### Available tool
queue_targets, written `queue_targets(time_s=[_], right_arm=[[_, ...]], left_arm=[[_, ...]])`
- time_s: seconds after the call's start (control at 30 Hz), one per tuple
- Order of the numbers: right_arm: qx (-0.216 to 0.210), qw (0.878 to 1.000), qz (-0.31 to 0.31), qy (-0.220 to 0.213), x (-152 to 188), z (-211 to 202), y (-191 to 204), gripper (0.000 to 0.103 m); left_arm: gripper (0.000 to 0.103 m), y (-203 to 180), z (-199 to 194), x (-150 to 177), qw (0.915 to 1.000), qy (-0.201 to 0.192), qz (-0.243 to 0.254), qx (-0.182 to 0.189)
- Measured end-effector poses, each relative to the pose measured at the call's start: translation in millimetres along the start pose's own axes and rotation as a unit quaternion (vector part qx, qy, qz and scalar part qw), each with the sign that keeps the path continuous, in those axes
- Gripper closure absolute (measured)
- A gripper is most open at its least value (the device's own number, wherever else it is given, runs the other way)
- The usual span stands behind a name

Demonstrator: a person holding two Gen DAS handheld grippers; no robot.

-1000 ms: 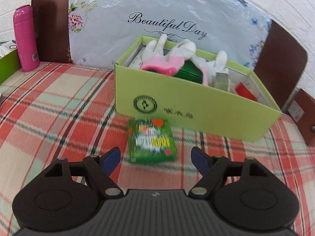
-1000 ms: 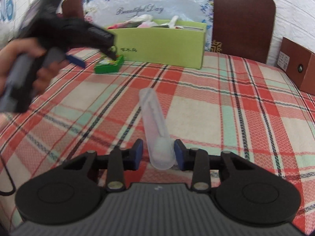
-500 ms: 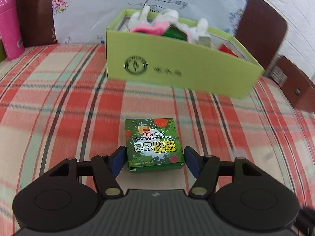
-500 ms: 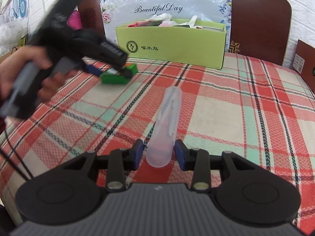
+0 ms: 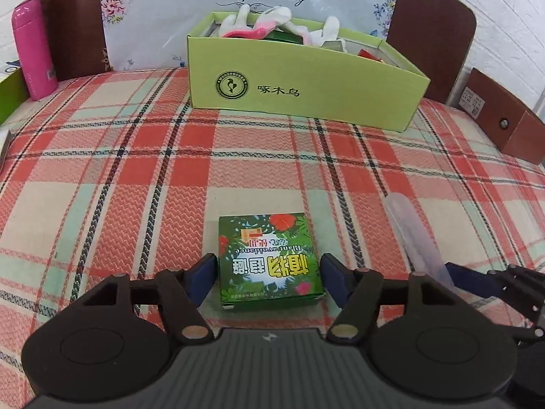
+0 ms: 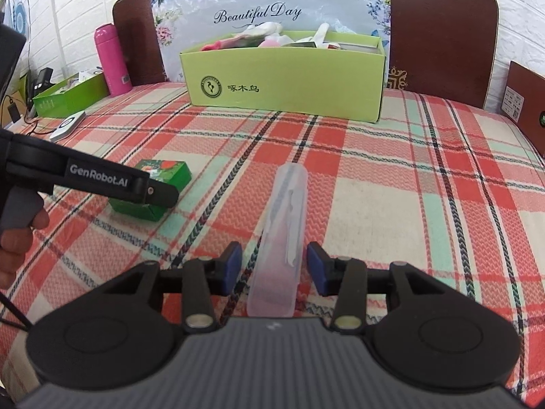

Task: Organize objects
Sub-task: 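Grasp the green snack pack with the left gripper while the right grasps the clear tube, then carry the snack pack and clear tube into the lime-green box, release both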

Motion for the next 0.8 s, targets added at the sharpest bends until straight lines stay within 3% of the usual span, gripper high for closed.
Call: queue_targets(time_s=[0.13, 0.2, 0.43, 0.8], right_arm=[[0.011, 1.0, -0.004, -0.008, -3.4, 6.2, 0.7, 0.064], [0.011, 1.0, -0.009, -0.011, -2.8, 5.2, 1.2, 0.076], [-0.027, 0.999, 0.031, -0.022, -9.6, -9.2, -5.7, 0.077], [-0.004, 0.99, 0.042, -0.137, -97.4, -45.4, -47.2, 0.077]], left_arm=[[0.032, -1.5, 0.5, 2.1, 1.0, -0.004, 0.006, -0.006], [0.036, -1.6, 0.6, 2.7, 0.9999, -0.007, 0.008, 0.0], [0.037, -15.4, -18.6, -8.8, 0.9988, -0.025, 0.016, 0.038], [0.037, -66.0, -68.3, -87.3, 0.9853, -0.124, 0.046, 0.108]])
Point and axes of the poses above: each gripper's, at about its wrist camera, not at the fingertips, and z roughly the way its jaws point, y to its left, x to its underside, the point moved 7 cm from there along z, roughly the way its jaws point, and after that the axes turned 7 degrees about -z, right-handed, at the moved point
